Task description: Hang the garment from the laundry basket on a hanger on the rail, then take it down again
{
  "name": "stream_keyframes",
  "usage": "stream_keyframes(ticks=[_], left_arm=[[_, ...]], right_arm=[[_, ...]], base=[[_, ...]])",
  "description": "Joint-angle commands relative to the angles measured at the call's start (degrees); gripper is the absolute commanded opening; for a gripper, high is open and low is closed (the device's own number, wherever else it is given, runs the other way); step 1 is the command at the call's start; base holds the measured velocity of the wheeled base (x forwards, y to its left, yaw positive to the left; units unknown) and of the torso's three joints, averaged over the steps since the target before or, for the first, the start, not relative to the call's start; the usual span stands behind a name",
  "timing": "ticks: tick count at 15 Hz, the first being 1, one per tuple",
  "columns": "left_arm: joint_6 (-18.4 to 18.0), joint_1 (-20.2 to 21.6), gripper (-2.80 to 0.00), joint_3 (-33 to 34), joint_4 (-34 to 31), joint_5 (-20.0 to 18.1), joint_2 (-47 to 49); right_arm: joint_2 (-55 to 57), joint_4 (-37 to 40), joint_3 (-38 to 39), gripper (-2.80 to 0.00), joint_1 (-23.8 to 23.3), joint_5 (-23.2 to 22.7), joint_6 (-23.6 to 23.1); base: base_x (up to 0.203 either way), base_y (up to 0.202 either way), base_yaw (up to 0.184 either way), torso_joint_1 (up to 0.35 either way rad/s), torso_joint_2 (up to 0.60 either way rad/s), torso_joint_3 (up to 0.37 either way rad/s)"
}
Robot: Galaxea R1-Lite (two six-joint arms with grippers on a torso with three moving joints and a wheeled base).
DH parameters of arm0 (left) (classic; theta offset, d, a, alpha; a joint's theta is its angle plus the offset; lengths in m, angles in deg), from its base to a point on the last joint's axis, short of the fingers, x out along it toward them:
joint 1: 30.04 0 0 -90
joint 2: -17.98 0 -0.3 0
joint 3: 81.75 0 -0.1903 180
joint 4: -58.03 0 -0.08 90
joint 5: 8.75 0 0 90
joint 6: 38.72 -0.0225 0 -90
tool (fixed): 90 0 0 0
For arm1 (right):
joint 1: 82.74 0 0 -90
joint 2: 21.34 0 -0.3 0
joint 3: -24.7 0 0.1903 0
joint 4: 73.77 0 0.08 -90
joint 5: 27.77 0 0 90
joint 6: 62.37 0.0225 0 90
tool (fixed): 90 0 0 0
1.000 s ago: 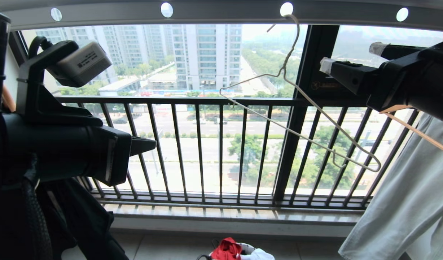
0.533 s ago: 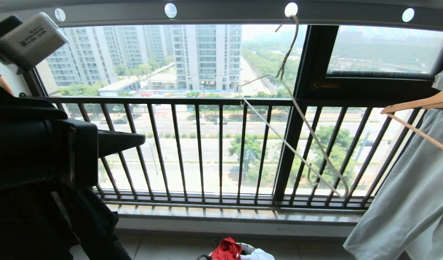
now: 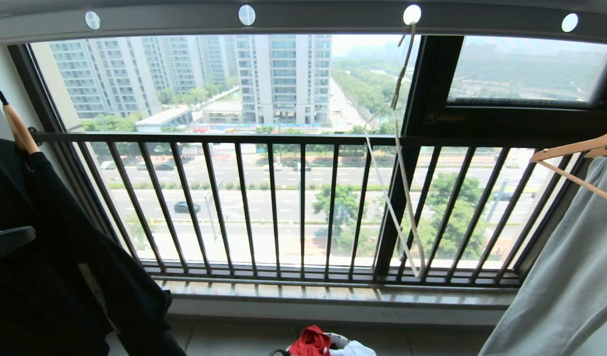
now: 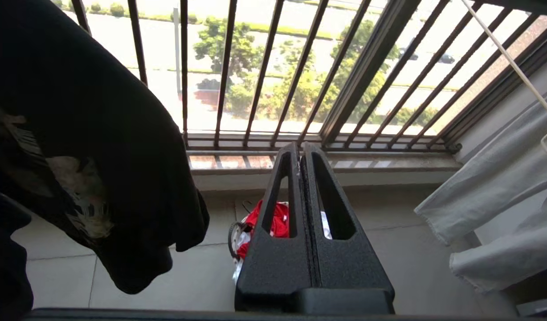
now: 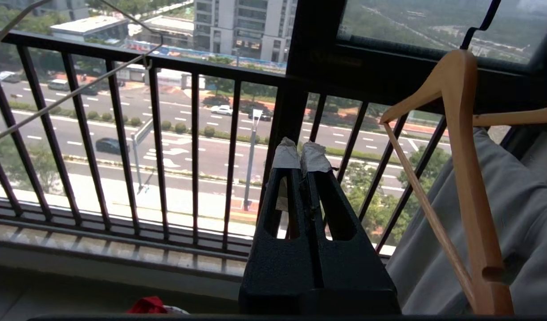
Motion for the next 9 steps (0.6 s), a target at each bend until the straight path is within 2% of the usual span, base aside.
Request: stream_keyframes(ticks=[1,3,5,6,9], left_arm=[[0.9,8.6,-2.80,1.5,-0.3,1.5,-14.2],[1.1,17.3,-2.80,2.4,-2.3,2.6,-21.6],[-0.2,23.8,-2.80,3.4,-8.3,2.5,-26.8],[-1.7,25.6,-2.80,4.7,-10.6,1.0,-29.0],[-5.6,26.4,-2.80,14.1,-11.6,-1.3,-36.4]], right_arm=[[-8.9,10.5,-1.3,-2.80,-5.4,0.1,1.5],[-13.3,21.5,-6.5,-2.80,-7.7,0.1,4.6],[-16.5,26.9,-8.3,-2.80,-9.6,0.1,5.6],[-17.8,29.3,-8.6,-2.80,-11.4,0.1,5.7],[-23.2,33.9,-6.1,-2.80,-13.9,-2.8,5.6]], base=[[0.000,0.000,0.000,0.000,0.00,0.000],[0.000,0.000,0.000,0.000,0.00,0.000],[0.000,0.000,0.000,0.000,0.00,0.000],[0.000,0.000,0.000,0.000,0.00,0.000],[0.000,0.000,0.000,0.000,0.00,0.000]])
